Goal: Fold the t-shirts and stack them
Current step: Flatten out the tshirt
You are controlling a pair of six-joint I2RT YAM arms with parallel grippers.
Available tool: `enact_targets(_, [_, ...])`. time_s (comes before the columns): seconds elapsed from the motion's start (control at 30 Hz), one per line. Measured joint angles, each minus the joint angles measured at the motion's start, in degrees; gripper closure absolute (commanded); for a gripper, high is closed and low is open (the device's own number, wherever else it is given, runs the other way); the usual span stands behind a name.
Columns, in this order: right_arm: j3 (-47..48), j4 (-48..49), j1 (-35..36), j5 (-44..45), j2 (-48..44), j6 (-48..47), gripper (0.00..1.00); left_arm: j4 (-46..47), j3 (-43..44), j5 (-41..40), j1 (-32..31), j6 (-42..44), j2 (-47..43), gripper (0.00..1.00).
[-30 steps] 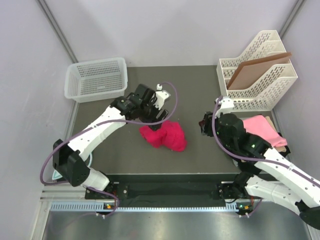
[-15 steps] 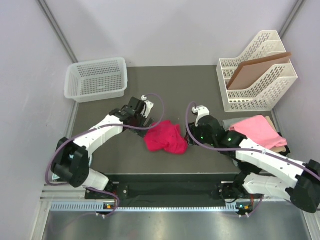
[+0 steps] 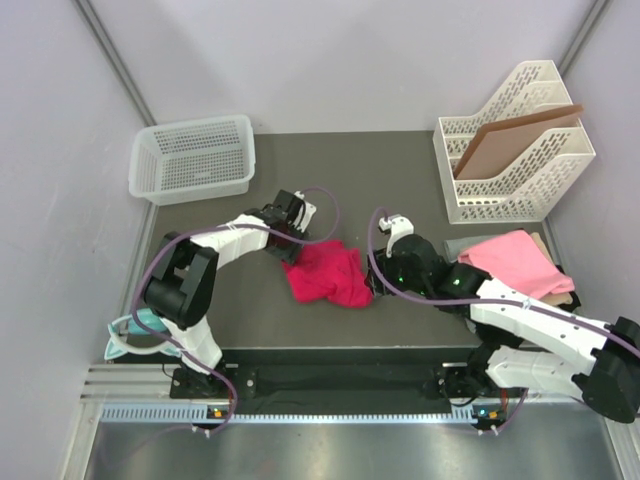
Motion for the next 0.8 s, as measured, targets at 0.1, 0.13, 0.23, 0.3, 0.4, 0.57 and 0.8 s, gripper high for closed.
enact_targets(0.1, [0.0, 0.0, 0.0, 0.0, -0.4, 0.1, 0.41, 0.4, 0.5, 1.1, 0.4, 0.2, 0.7, 0.59])
enact_targets(0.13, [0.0, 0.0, 0.0, 0.0, -0.4, 0.1, 0.41, 0.4, 0.6, 1.4, 0.4, 0.2, 0.9, 0.72])
enact_targets(0.23, [0.0, 0.0, 0.1, 0.0, -0.4, 0.1, 0.42, 0.3, 1.2, 3.0, 0.4, 0.1, 1.6, 1.0])
enact_targets(0.3, [0.0, 0.0, 0.1, 0.0, -0.4, 0.1, 0.43, 0.2, 1.5, 3.7, 0.4, 0.1, 1.9, 1.0])
enact_targets(0.4, [0.0, -0.1, 0.1, 0.0, -0.4, 0.1, 0.43, -0.2, 2.0, 4.1, 0.7, 0.2, 1.9, 1.0])
enact_targets(0.57, [0.1, -0.1, 0.2, 0.6, -0.7, 0.1, 0.47, -7.7, 11.6, 4.1, 2.5, 0.3, 1.9, 1.0])
enact_targets(0.8, [0.2, -0.1, 0.3, 1.8, -0.7, 0.0, 0.52, -18.3, 52.9, 7.8, 1.4, 1.1, -1.7, 1.0])
